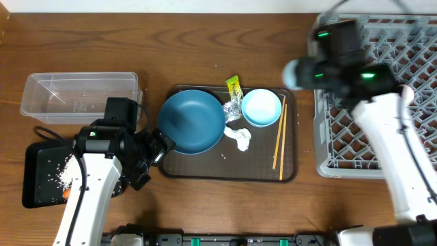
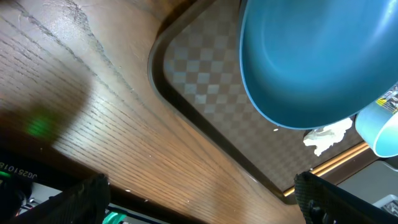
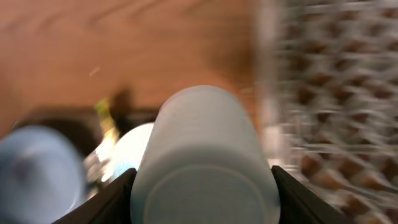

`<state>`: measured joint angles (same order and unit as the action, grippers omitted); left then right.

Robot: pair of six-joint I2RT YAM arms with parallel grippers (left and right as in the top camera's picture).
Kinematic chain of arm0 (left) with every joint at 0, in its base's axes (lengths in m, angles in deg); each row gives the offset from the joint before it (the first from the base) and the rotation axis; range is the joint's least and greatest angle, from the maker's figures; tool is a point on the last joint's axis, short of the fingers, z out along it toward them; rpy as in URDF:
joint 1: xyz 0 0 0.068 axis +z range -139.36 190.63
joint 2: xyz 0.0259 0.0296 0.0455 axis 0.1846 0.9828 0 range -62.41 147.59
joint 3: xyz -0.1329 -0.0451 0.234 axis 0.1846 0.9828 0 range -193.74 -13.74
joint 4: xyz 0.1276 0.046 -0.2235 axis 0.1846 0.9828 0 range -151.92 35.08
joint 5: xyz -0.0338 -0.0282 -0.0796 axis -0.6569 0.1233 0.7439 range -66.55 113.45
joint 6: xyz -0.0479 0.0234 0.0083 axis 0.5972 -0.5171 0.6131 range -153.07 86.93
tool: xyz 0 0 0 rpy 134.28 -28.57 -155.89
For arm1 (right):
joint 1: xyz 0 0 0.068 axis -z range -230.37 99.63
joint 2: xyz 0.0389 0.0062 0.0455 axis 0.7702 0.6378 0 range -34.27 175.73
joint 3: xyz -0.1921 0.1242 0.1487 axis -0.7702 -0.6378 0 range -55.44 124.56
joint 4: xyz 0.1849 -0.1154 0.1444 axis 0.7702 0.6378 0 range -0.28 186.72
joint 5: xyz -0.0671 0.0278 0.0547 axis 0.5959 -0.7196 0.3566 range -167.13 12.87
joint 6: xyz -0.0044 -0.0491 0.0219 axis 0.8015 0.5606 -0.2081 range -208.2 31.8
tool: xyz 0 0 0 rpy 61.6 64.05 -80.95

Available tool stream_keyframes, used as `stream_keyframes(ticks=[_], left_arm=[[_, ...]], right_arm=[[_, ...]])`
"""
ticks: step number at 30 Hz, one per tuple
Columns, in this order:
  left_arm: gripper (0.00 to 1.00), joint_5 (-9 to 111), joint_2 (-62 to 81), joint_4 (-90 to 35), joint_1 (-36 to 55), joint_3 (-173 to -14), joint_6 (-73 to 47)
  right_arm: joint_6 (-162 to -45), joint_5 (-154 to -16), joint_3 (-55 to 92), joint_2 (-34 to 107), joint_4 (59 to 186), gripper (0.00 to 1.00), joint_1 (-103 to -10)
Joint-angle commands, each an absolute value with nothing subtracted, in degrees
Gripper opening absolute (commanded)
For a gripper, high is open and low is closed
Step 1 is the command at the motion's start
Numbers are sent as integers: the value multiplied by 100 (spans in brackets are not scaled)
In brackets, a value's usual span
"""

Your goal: Sort waste into correct bins and load items into the dishwasher rack

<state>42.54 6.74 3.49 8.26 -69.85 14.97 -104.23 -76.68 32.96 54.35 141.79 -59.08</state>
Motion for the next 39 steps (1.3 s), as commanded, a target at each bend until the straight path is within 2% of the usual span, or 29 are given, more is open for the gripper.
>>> stream_keyframes(ticks=[1,7,11,26,30,35,39], left_arm=[[98,4176,689,360,809,-7009,1529],[98,4176,689,360,809,-7009,1529],[98,4176,689,360,809,-7009,1529],[98,4176,689,360,809,-7009,1529],[98,4176,689,360,809,-7009,1529],[98,4176,689,360,809,-7009,1529],[98,4176,689,362,809,-7009,1529]], right_arm=[[-10338,-7616,3348,5282,14197,48,-5126],[-10371,-7657,3348,5330,14033,46,-3880],[-10404,-7779,3348,5365,13814,47,-3443],[-10349,-7585,3348,6626,13027,50,-3355],[-10314,-7585,3348,6961,12942,56,-3357],[-10319,-7452,3348,7131,12947,81,-3355],[-10364,-7414,3351,7066,13045,89,-3357]])
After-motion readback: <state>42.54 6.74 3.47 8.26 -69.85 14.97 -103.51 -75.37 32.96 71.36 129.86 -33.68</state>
